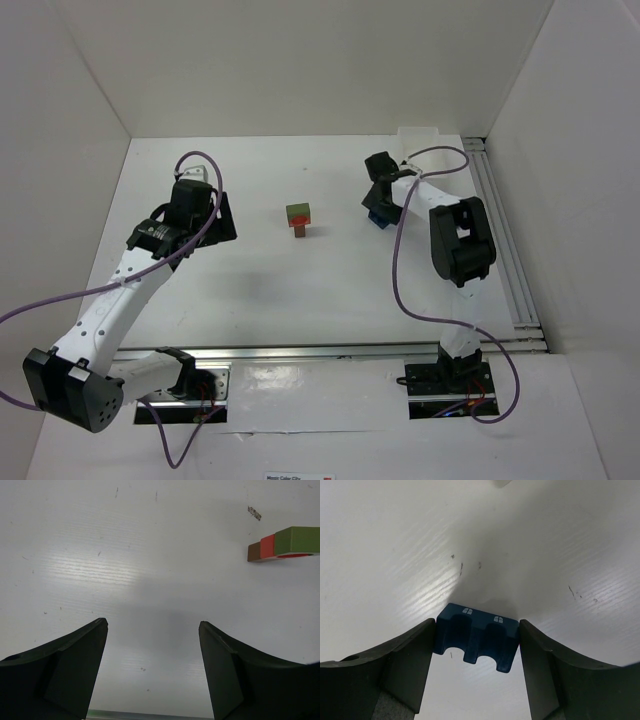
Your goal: Build the wood block tower
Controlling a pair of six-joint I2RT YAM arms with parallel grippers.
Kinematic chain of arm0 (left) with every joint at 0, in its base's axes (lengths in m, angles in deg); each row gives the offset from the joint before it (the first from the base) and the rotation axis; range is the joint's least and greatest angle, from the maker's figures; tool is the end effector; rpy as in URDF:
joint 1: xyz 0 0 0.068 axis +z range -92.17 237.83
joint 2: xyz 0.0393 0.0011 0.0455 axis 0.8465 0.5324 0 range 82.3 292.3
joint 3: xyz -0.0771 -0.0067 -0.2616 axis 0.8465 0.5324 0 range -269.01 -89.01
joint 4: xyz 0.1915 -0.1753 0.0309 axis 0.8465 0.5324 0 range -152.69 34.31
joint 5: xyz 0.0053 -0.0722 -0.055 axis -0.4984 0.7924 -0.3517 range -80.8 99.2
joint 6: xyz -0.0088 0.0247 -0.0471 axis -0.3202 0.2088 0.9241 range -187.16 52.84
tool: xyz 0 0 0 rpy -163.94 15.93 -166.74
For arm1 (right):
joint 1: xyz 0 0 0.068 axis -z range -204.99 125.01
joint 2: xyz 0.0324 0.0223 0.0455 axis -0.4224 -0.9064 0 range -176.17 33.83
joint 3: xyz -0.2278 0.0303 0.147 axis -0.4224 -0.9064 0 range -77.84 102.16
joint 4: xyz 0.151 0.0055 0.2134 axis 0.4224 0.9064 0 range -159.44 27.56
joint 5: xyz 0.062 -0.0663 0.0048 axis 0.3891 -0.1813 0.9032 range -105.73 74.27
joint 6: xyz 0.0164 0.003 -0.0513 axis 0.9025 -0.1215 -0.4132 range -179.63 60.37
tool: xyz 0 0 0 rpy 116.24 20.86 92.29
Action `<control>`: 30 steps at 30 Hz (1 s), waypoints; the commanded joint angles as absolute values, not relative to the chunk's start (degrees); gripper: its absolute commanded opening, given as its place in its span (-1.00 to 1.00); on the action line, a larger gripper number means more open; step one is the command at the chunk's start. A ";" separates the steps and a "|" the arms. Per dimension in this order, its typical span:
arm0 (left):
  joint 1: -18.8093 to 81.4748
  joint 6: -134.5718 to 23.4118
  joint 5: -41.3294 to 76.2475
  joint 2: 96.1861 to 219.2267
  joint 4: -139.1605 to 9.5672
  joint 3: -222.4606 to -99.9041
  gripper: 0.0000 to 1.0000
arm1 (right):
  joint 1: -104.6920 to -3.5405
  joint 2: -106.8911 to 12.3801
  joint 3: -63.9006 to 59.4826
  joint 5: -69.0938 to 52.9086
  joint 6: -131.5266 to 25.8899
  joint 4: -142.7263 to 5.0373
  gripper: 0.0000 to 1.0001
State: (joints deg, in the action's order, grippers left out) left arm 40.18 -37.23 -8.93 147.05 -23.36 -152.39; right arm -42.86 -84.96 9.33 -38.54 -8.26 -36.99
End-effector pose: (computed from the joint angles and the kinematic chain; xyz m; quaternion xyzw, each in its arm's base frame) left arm 0.2277 -0.0610 0.3360 -0.1613 0.8854 -0.0351 0.4346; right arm 0.4172 0.1200 0.1714 0.3178 0.9019 -0.0335 0.2905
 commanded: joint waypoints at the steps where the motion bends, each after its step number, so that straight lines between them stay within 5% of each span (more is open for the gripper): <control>1: 40.61 -38.42 -9.61 146.64 -25.08 -152.91 0.73 | -43.36 -79.65 8.38 -33.41 -19.60 -40.44 0.34; 8: 41.13 -38.42 -10.14 146.11 -25.08 -152.30 0.73 | -46.34 -73.76 1.89 -22.50 -37.99 -39.65 0.34; 21: 41.13 -37.80 -8.20 144.35 -25.08 -151.68 0.73 | -50.56 -68.74 -11.74 -20.66 -40.38 -46.68 0.41; 26: 41.13 -37.80 -8.20 144.35 -24.55 -152.21 0.73 | -51.88 -67.69 -11.75 -26.34 -36.79 -45.80 0.76; 30: 41.13 -37.80 -7.59 144.35 -24.55 -152.21 0.73 | -53.29 -65.41 -11.75 -32.24 -30.03 -43.60 0.83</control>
